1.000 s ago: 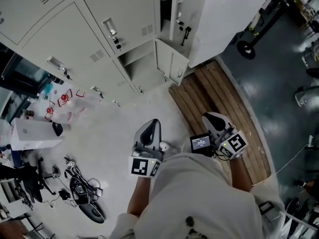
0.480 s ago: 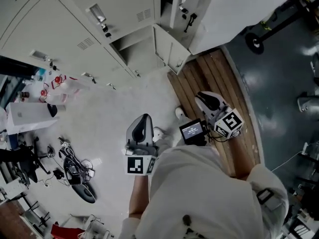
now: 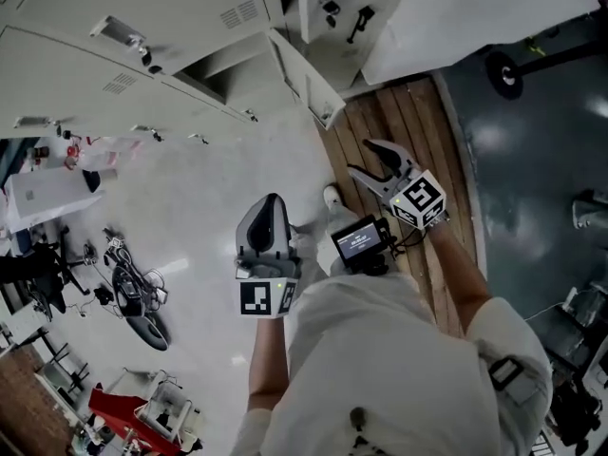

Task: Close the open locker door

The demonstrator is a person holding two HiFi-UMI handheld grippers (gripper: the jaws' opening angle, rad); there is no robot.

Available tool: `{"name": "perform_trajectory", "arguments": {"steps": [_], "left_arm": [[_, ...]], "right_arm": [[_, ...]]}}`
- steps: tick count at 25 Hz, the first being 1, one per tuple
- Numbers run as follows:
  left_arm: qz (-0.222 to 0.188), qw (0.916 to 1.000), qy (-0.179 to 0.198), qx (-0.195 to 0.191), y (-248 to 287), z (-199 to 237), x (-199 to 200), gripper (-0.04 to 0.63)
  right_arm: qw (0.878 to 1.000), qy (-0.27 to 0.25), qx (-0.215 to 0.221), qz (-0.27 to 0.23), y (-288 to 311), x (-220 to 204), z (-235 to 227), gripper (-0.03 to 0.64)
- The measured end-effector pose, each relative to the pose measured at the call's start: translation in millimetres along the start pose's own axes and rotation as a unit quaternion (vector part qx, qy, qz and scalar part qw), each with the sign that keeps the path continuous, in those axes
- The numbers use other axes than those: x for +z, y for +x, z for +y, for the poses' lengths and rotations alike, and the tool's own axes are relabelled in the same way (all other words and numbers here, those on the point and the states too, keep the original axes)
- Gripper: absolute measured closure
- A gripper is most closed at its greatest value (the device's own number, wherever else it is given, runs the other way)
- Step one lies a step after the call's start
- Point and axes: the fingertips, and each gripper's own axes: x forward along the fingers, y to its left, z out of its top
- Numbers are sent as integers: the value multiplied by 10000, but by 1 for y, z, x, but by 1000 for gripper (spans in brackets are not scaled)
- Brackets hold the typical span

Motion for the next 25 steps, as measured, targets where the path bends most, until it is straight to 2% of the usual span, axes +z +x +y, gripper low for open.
{"name": "perform_trajectory", "arguments": {"steps": [6,13,19,25], "left_arm": [[29,10000,-2,17,43,-19,-15,588],[207,9996,-123,-110,76,-29,-49,588],[528,9983,-189,-175,87,-31,-83,588],[697,9972,-174,-194,94,-26,-99,588]], "right_arm": [[9993,29,246,297,28,-48,-48,387],[9967,-253,490,603,76,-101,-76,387],[9957,-227,681,581,119,-125,-109,387],[9894,-454,1189,698,138,-127,-115,388]]}}
